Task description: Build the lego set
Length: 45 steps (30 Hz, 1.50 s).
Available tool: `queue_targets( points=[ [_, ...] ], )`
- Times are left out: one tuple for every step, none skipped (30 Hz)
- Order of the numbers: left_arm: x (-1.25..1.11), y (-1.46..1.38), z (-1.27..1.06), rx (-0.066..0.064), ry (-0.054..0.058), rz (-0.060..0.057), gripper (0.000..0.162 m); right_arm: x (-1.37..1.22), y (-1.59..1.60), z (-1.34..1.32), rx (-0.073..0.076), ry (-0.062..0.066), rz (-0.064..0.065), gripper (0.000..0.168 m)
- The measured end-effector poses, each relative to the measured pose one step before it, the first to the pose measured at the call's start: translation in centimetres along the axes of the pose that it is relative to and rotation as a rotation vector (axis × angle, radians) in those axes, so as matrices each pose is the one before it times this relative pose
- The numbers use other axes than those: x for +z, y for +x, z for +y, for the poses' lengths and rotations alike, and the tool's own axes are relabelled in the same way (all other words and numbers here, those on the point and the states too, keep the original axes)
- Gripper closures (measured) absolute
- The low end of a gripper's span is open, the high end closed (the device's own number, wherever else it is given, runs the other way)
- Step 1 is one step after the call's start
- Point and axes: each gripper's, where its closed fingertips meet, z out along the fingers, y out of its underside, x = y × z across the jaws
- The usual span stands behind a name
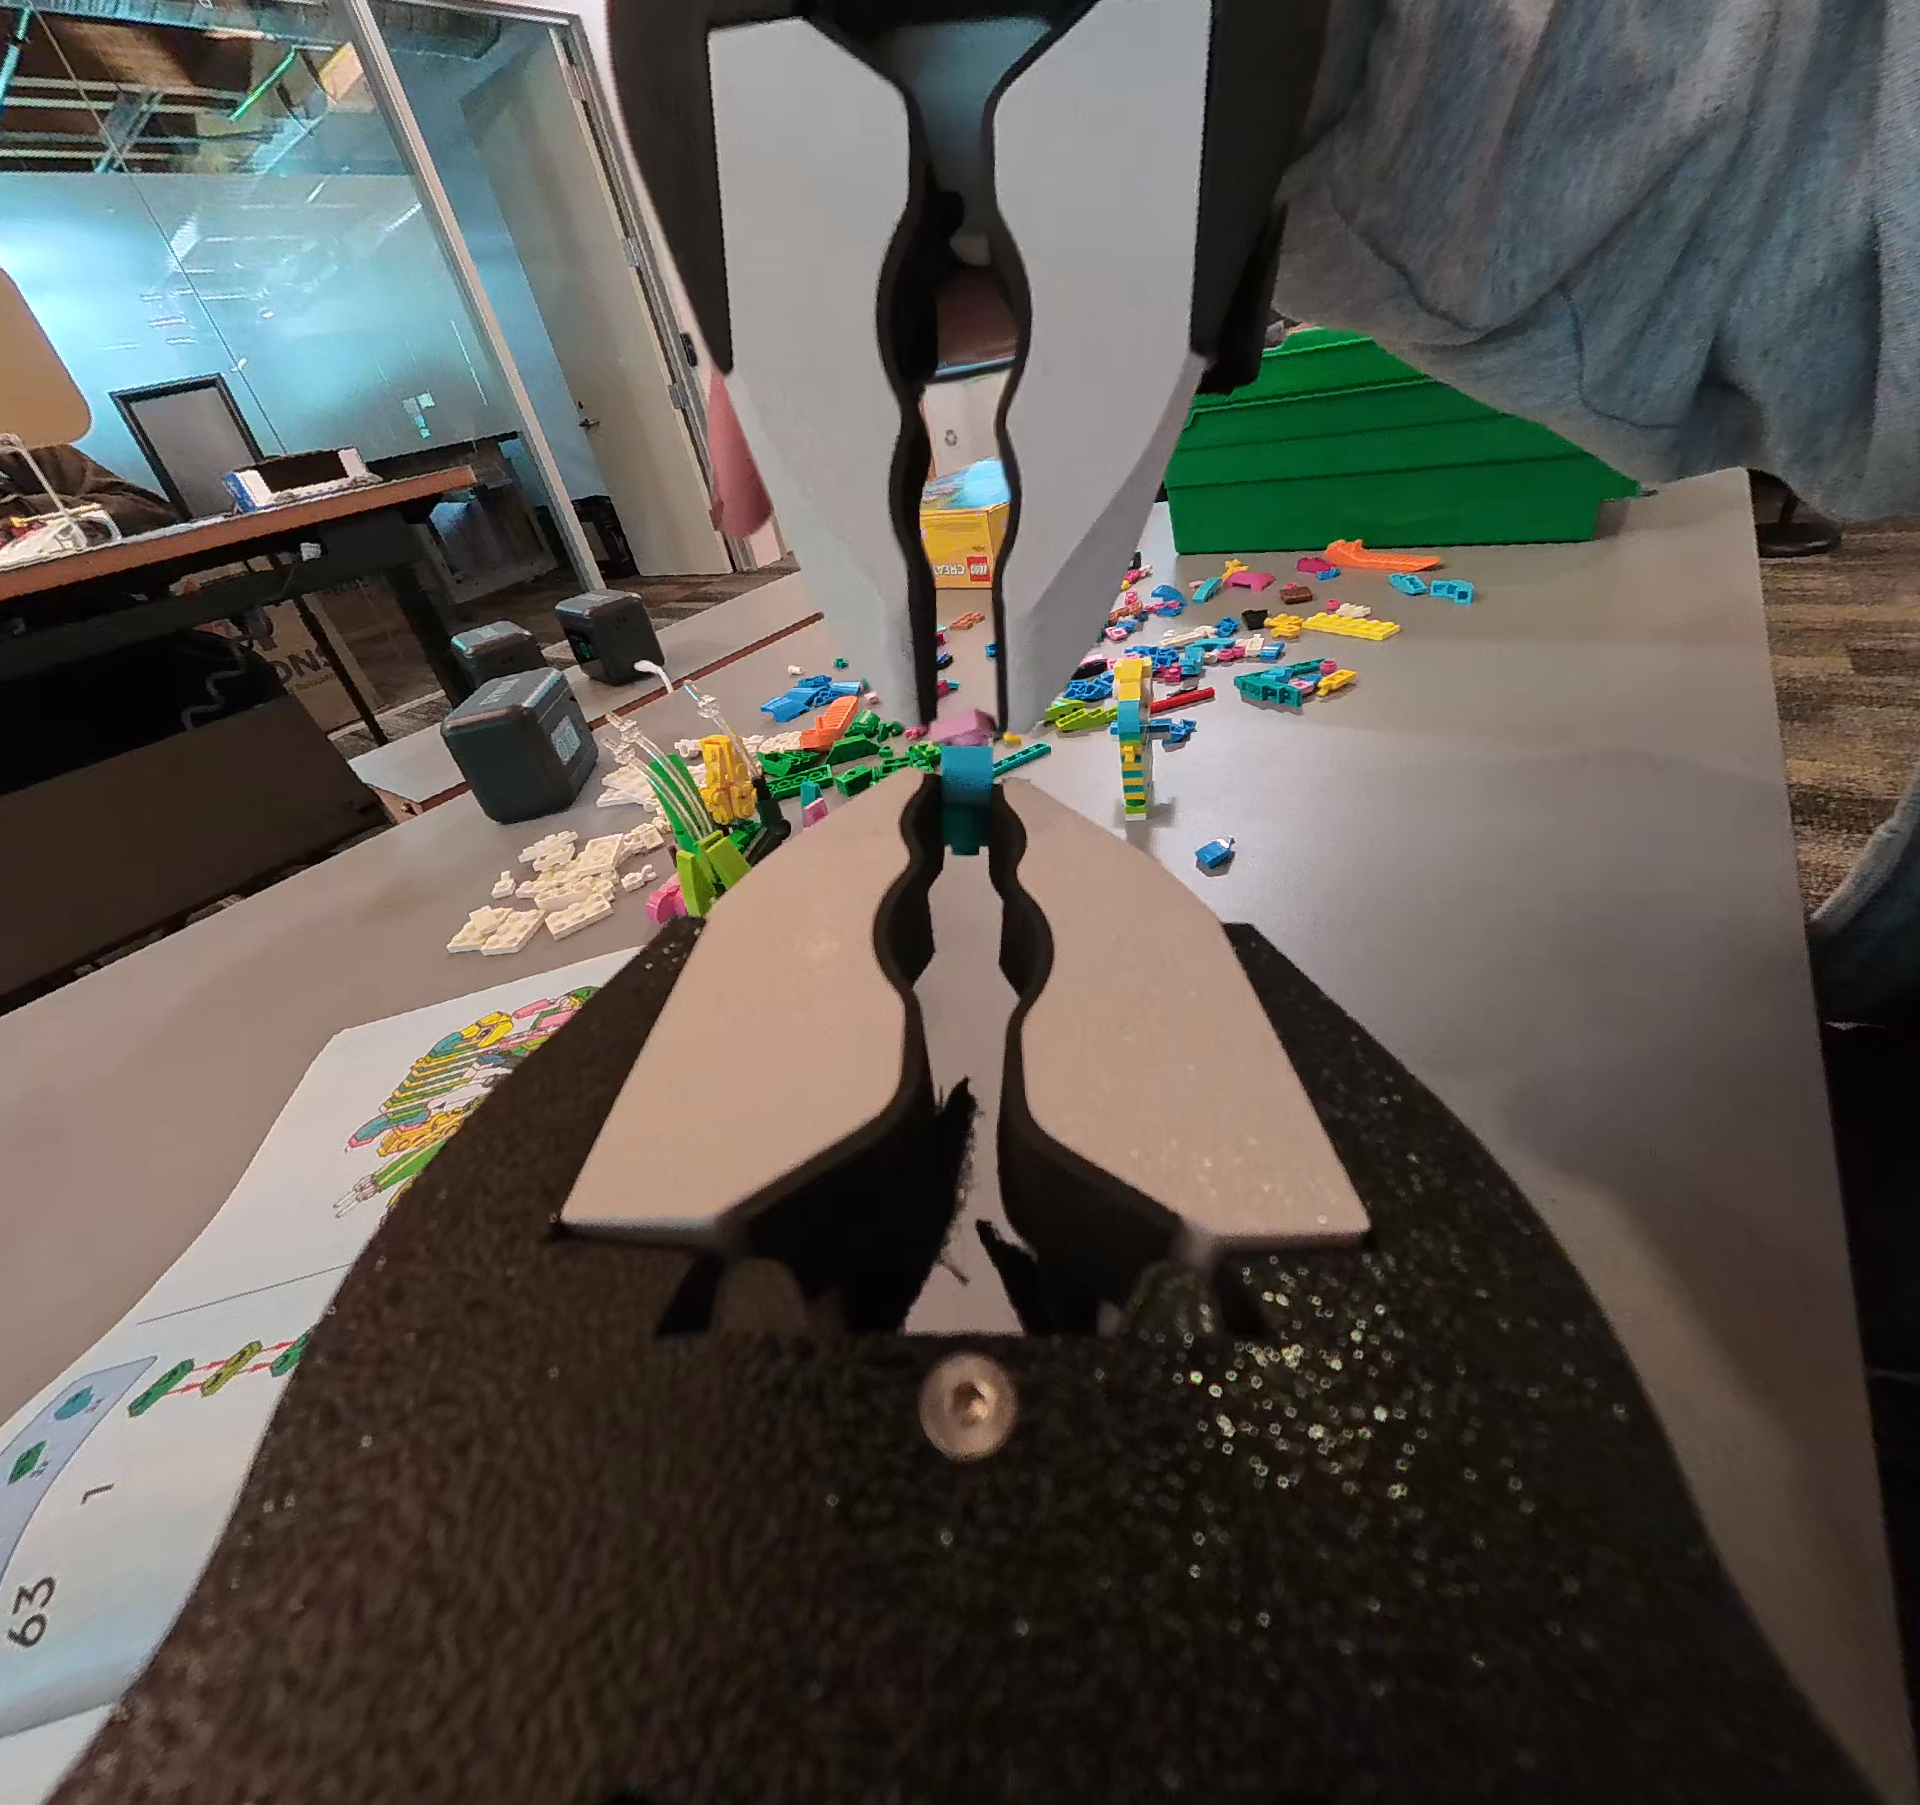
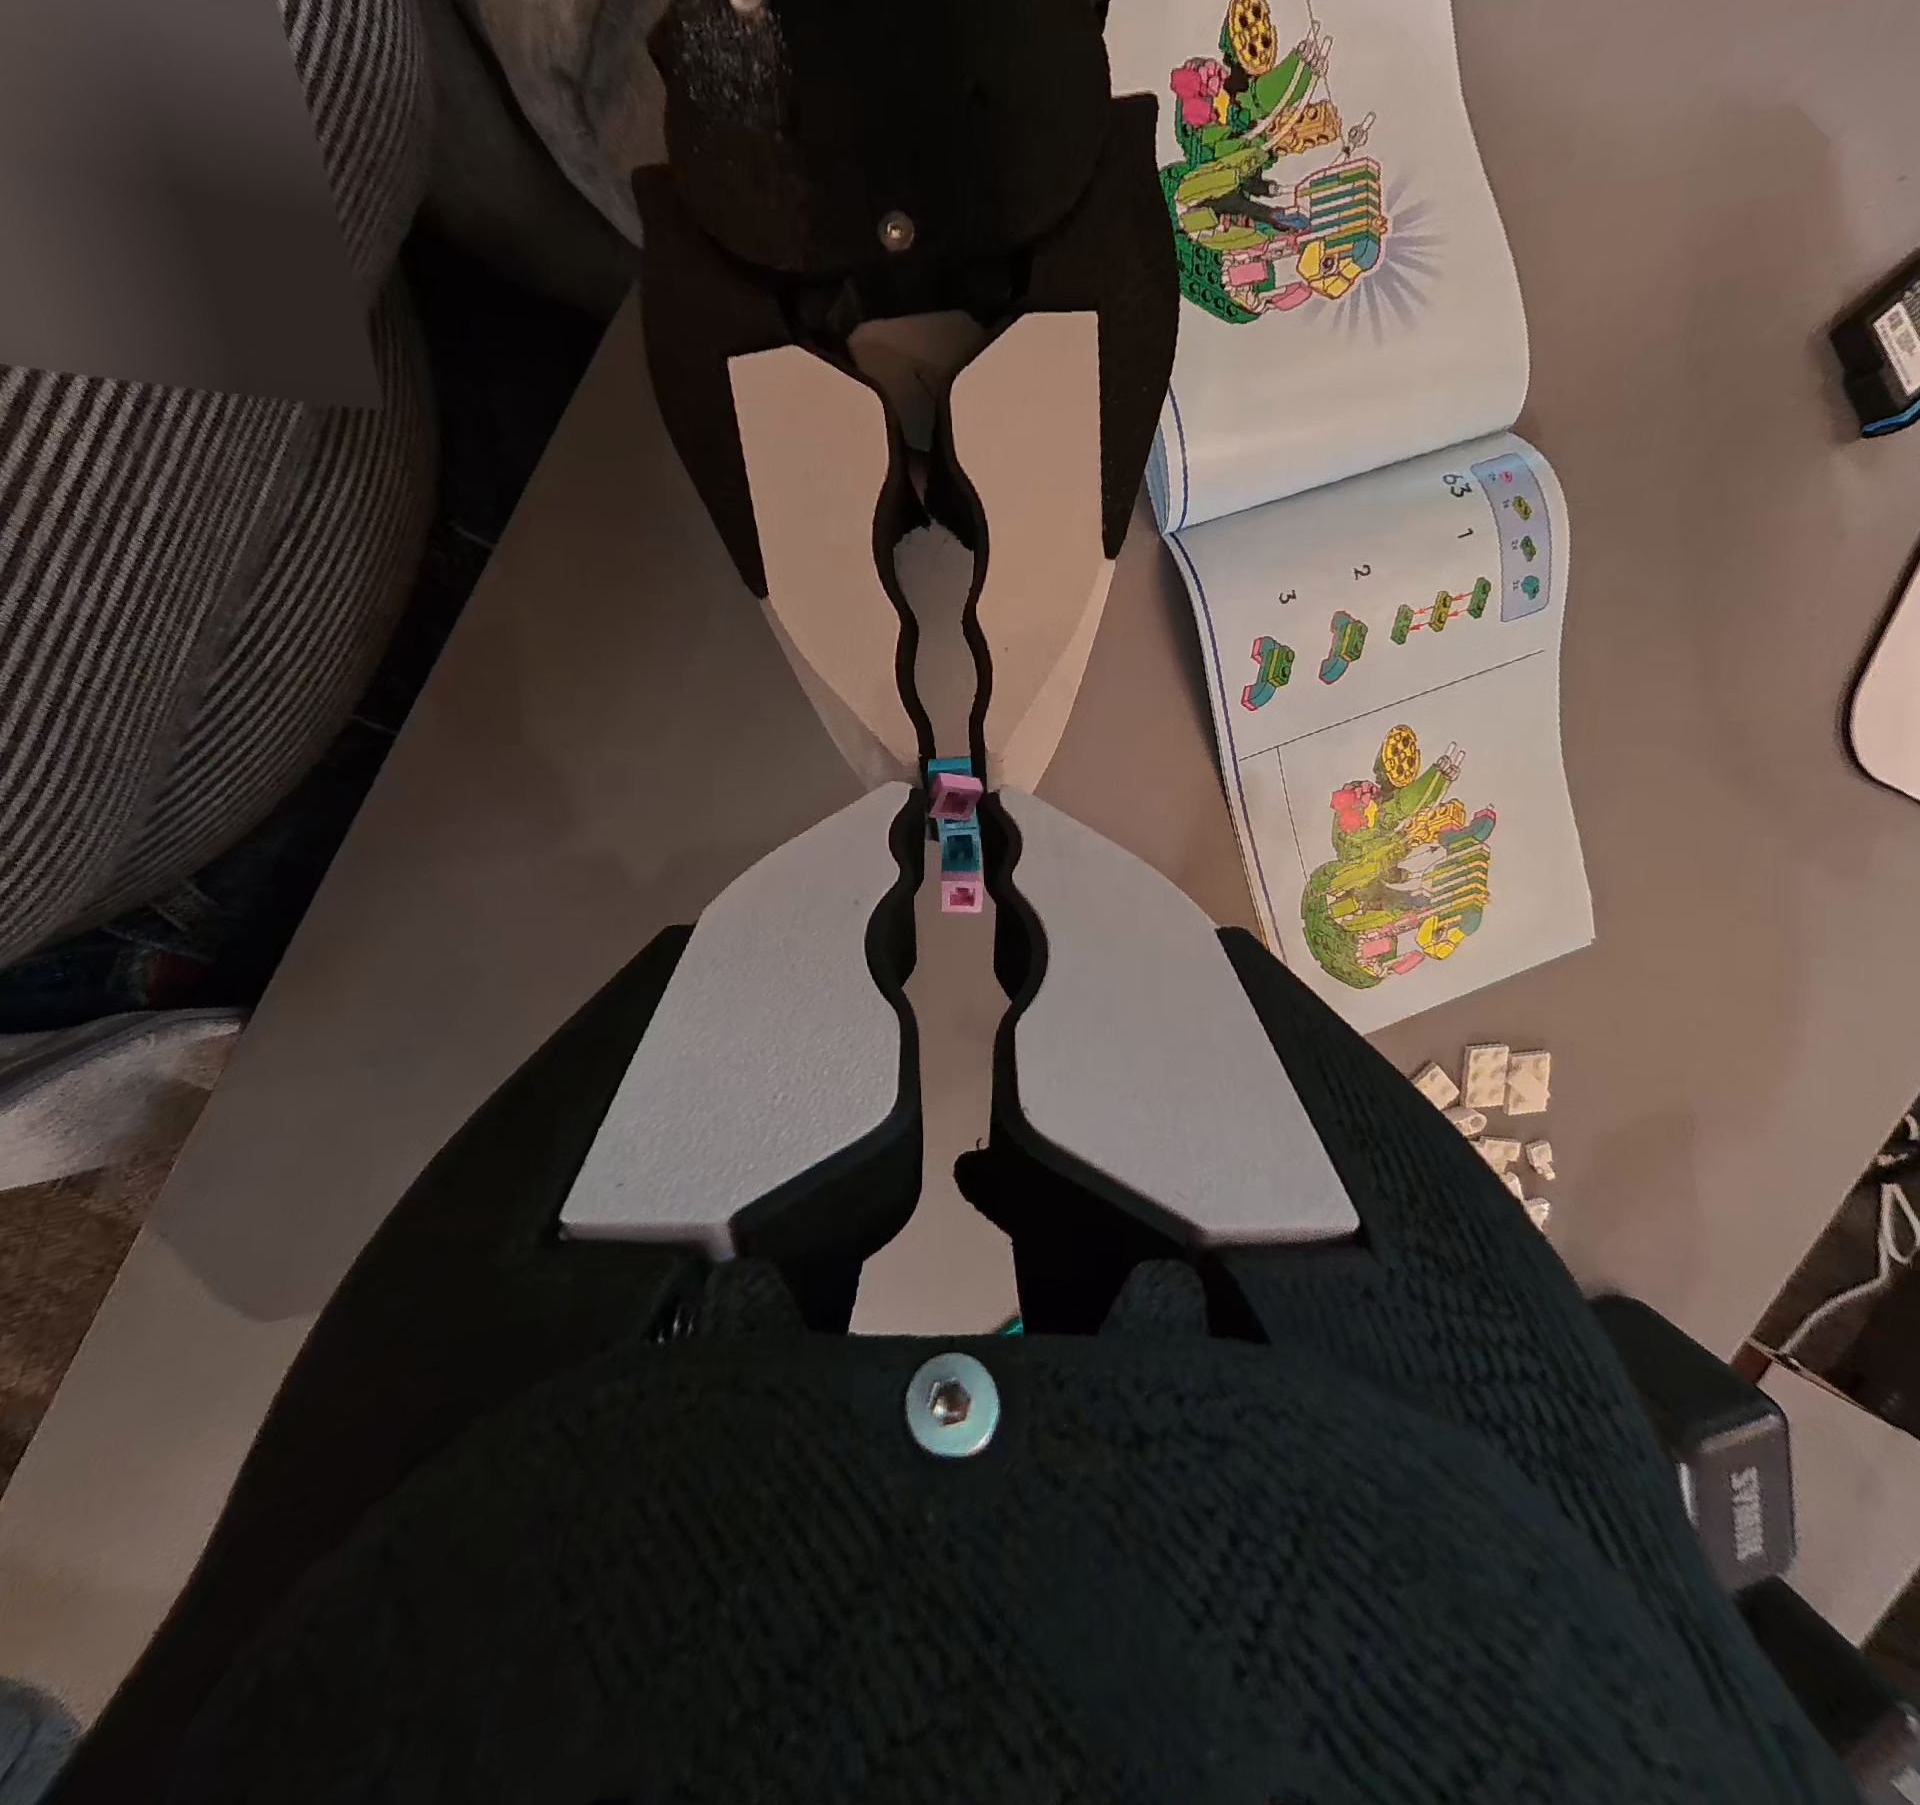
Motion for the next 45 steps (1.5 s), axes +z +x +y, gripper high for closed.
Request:
queue_targets(
  points=[
    [0.001,0.015,-0.002,-0.0018,0.0003,0.0012,0.154,-0.04,-0.022,-0.034,0.0014,0.0035,0.0012,0.16],
    [0.011,0.011,0.006,-0.0005,-0.0004,0.0007,0.154,-0.015,-0.037,-0.001,0.0004,0.0011,0.0002,0.16],
    [-0.003,-0.004,0.002,0.0004,0.0005,-0.0008,0.154,0.006,-0.027,0.022,-0.0002,-0.0002,0.0006,0.159],
    [-0.003,0.005,-0.008,0.0002,0.0005,-0.0001,0.154,0.026,-0.032,0.024,-0.0007,-0.0001,0.0008,0.159],
    [-0.01,-0.008,0.005,-0.0011,-0.0001,0.0003,0.154,0.009,-0.011,0.013,-0.0007,0.0001,0.0022,0.159],
    [-0.011,-0.03,0.002,-0.0027,0.0011,-0.0008,0.154,-0.015,0.032,0.039,-0.0008,-0.0007,0.0055,0.159],
    [-0.032,-0.036,-0.031,-0.0039,0.0022,-0.0008,0.154,-0.073,0.091,0.039,-0.0008,-0.0006,0.0107,0.158],
    [-0.042,-0.086,-0.062,-0.0044,0.0042,-0.0023,0.154,-0.145,0.138,0.033,0.0006,0.0028,0.0151,0.156],
    [-0.05,-0.107,-0.041,-0.0085,0.004,-0.002,0.154,-0.201,0.155,-0.034,0.0031,0.0098,0.0187,0.154],
    [-0.05,-0.105,-0.068,-0.0134,0.0058,0.0004,0.154,-0.233,0.204,-0.11,0.0034,0.0185,0.0266,0.15],
    [-0.066,-0.109,-0.169,-0.0145,0.0096,0.0019,0.154,-0.23,0.31,-0.157,-0.0016,0.0244,0.0406,0.144],
    [-0.067,-0.14,-0.246,-0.0156,0.0138,0.001,0.154,-0.191,0.372,-0.109,-0.0113,0.0247,0.0538,0.138],
    [-0.065,-0.168,-0.271,-0.0202,0.015,0.0018,0.154,-0.147,0.391,-0.004,-0.0214,0.0194,0.0632,0.131],
    [-0.061,-0.131,-0.32,-0.0298,0.017,0.007,0.154,-0.081,0.307,0.122,-0.0277,0.0115,0.0665,0.126],
    [-0.092,-0.135,-0.409,-0.0395,0.023,0.0093,0.154,-0.032,0.153,0.121,-0.027,0.0102,0.0615,0.121],
    [-0.113,-0.171,-0.478,-0.0427,0.026,0.0105,0.154,-0.016,0.033,0.025,-0.0175,0.0176,0.0548,0.118],
    [-0.121,-0.198,-0.508,-0.0446,0.0255,0.0116,0.154,-0.01,-0.063,-0.085,0.0002,0.0267,0.0454,0.118],
    [-0.131,-0.204,-0.531,-0.0443,0.025,0.0142,0.154,-0.053,-0.116,-0.114,0.0221,0.0332,0.0317,0.118],
    [-0.141,-0.204,-0.588,-0.0382,0.0268,0.0119,0.154,-0.126,-0.007,-0.121,0.0433,0.0396,0.0243,0.118],
    [-0.152,-0.205,-0.572,-0.0313,0.0248,0.0097,0.154,-0.194,0.178,-0.153,0.064,0.0472,0.0223,0.117],
    [-0.118,-0.11,-0.558,-0.027,0.021,0.0117,0.155,-0.228,0.29,-0.189,0.0824,0.0526,0.0159,0.122],
    [-0.084,-0.041,-0.544,-0.0225,0.0199,0.0121,0.155,-0.232,0.392,-0.292,0.0932,0.06,0.0118,0.129],
    [-0.039,0.061,-0.54,-0.0164,0.0179,0.0134,0.155,-0.221,0.506,-0.478,0.0965,0.0686,0.0126,0.136],
    [0.034,0.112,-0.539,-0.0114,0.014,0.013,0.155,-0.181,0.439,-0.624,0.0943,0.0695,0.0022,0.144],
    [0.093,0.131,-0.588,-0.0052,0.0124,0.0118,0.154,-0.1,0.233,-0.723,0.0838,0.0628,-0.0146,0.146],
    [0.175,0.13,-0.744,0.0001,0.0145,0.0105,0.155,-0.03,0.195,-0.769,0.0626,0.0527,-0.0151,0.146],
    [0.265,0.112,-0.846,0.0035,0.0127,0.0113,0.154,-0.014,0.275,-0.857,0.0316,0.0461,-0.005,0.146],
    [0.341,0.155,-0.933,0.0054,0.0105,0.0152,0.155,-0.046,0.327,-1.03,0.003,0.0449,0.0051,0.145],
    [0.398,0.175,-0.963,0.0061,0.0078,0.0169,0.155,-0.075,0.483,-1.179,-0.0144,0.0418,0.0189,0.145],
    [0.464,0.192,-0.929,0.0087,0.0033,0.017,0.155,-0.099,0.578,-1.292,-0.0233,0.0382,0.0252,0.145],
    [0.516,0.163,-0.853,0.0113,-0.0025,0.0158,0.155,-0.116,0.603,-1.443,-0.0247,0.0396,0.0259,0.145],
    [0.556,0.087,-0.779,0.0122,-0.006,0.0112,0.155,-0.145,0.66,-1.493,-0.0218,0.0398,0.0276,0.145],
    [0.597,0.077,-0.751,0.0122,-0.0058,0.01,0.155,-0.156,0.709,-1.424,-0.0172,0.0327,0.0287,0.144],
    [0.624,0.054,-0.652,0.0077,-0.0083,0.011,0.155,-0.195,0.813,-1.306,-0.0084,0.0253,0.0363,0.144],
    [0.631,0.054,-0.58,0.0073,-0.0078,0.0101,0.155,-0.257,0.828,-1.189,-0.0038,0.0235,0.0405,0.144],
    [0.613,0.013,-0.483,0.0081,-0.0077,0.0082,0.155,-0.375,0.64,-1.053,-0.0075,0.0242,0.0301,0.144],
    [0.638,-0.032,-0.383,0.0072,-0.0084,0.0084,0.155,-0.476,0.482,-0.936,-0.0114,0.0237,0.0225,0.144],
    [0.649,-0.109,-0.287,0.0052,-0.0071,0.0061,0.155,-0.577,0.506,-0.764,-0.0153,0.0182,0.0263,0.144],
    [0.68,-0.187,-0.228,0.0014,-0.0052,0.0048,0.155,-0.678,0.597,-0.626,-0.0209,0.0131,0.0327,0.144],
    [0.751,-0.24,-0.153,-0.0006,-0.0052,0.0047,0.155,-0.784,0.661,-0.572,-0.0221,0.0153,0.0354,0.145],
    [0.793,-0.309,-0.123,-0.0033,-0.0066,0.003,0.155,-0.871,0.732,-0.541,-0.0136,0.0176,0.0345,0.147],
    [0.806,-0.334,-0.222,-0.0077,-0.0048,0.0049,0.155,-0.886,0.693,-0.496,0.0022,0.0158,0.0261,0.151],
    [0.785,-0.372,-0.404,-0.0144,-0.0008,0.0069,0.155,-0.829,0.55,-0.439,0.0215,0.0156,0.0094,0.154],
    [0.767,-0.266,-0.548,-0.0134,0.0062,0.0158,0.155,-0.73,0.404,-0.396,0.037,0.0157,-0.0053,0.155],
    [0.77,-0.214,-0.538,-0.0093,0.0094,0.017,0.155,-0.57,0.319,-0.365,0.0422,0.0149,-0.0143,0.157]
  ],
)
